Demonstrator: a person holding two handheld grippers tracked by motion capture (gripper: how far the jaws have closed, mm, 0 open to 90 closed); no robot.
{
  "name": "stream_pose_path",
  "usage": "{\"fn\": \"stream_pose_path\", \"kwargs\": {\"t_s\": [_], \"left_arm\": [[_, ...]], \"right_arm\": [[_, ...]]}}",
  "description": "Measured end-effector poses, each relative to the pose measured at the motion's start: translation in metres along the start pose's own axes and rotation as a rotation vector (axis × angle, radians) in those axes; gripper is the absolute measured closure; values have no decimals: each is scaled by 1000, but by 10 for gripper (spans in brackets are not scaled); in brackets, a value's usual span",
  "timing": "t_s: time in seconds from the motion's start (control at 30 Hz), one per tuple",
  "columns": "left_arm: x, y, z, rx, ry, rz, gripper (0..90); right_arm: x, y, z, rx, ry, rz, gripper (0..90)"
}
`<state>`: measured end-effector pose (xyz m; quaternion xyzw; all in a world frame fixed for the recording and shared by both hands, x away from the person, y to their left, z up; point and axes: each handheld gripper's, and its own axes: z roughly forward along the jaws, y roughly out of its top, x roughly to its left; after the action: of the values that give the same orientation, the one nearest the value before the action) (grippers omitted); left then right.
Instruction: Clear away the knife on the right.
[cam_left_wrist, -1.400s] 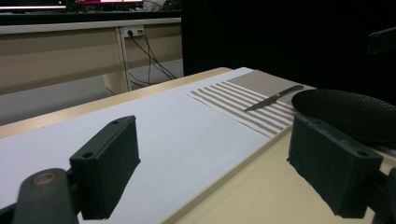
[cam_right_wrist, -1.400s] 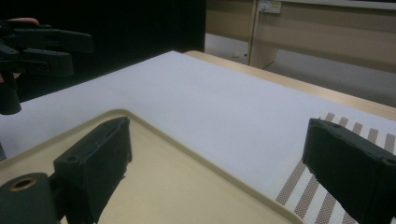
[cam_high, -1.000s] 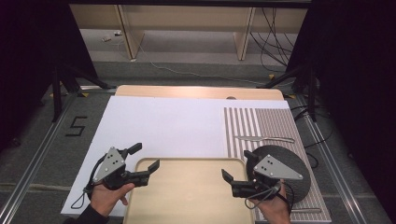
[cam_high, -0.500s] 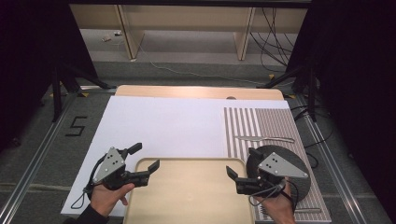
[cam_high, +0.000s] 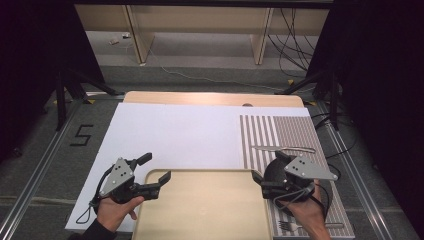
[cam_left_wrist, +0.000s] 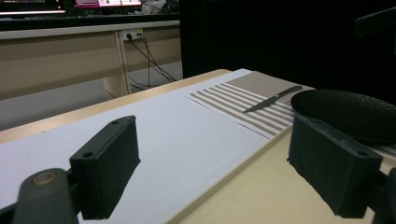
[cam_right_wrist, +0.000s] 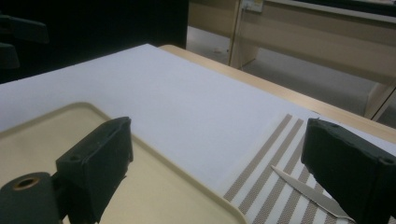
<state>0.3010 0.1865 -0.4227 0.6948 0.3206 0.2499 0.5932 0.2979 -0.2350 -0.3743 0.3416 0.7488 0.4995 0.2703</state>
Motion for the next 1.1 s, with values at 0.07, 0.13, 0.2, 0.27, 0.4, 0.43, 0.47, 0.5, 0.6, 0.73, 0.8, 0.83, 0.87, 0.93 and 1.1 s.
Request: {"fn": "stream_pose_path", "kwargs": {"t_s": [0.07, 0.13, 0.2, 0.27, 0.4, 0.43, 0.47, 0.5, 0.6, 0.73, 0.8, 0.83, 0.87, 0.93, 1.1], "left_arm": [[0, 0, 0, -1, 1, 0, 159], [0, 0, 0, -3, 2, -1, 159], [0, 0, 0, -3, 3, -2, 159], [1, 0, 0, -2, 4, -1, 159], [1, 0, 0, -4, 6, 0, 159], [1, -1, 0, -3, 7, 3, 159], [2, -1, 0, -3, 8, 2, 159], [2, -1, 0, -3, 9, 1, 159], [1, 0, 0, -5, 4, -3, 159], [0, -1, 0, 0, -1, 3, 159], [0, -1, 1, -1, 2, 0, 159], [0, -1, 1, -2, 2, -1, 159], [1, -1, 1, -3, 3, -2, 159], [1, -1, 1, -1, 5, 0, 159], [0, -1, 1, -1, 3, 3, 159]], "right_arm": [[-6, 2, 1, 16, 2, -5, 103], [-13, 4, 2, 34, 7, -4, 109], [-20, 6, 3, 52, 15, -3, 109], [-28, 10, 5, 78, 19, -3, 109], [-44, 15, 9, 106, 3, -9, 120], [-47, 16, 10, 111, -1, -8, 120], [-53, 17, 11, 120, -5, -3, 120], [-58, 18, 12, 131, -8, 1, 120], [-72, 19, 14, 165, -23, 8, 124], [-91, 17, 19, 218, -21, 37, 138], [-99, 15, 22, 246, -26, 50, 138], [-103, 15, 24, 260, -30, 54, 137], [-106, 14, 26, 276, -42, 60, 137], [-113, 13, 29, 306, -55, 75, 140], [-130, 8, 43, 402, -63, 80, 143]]}}
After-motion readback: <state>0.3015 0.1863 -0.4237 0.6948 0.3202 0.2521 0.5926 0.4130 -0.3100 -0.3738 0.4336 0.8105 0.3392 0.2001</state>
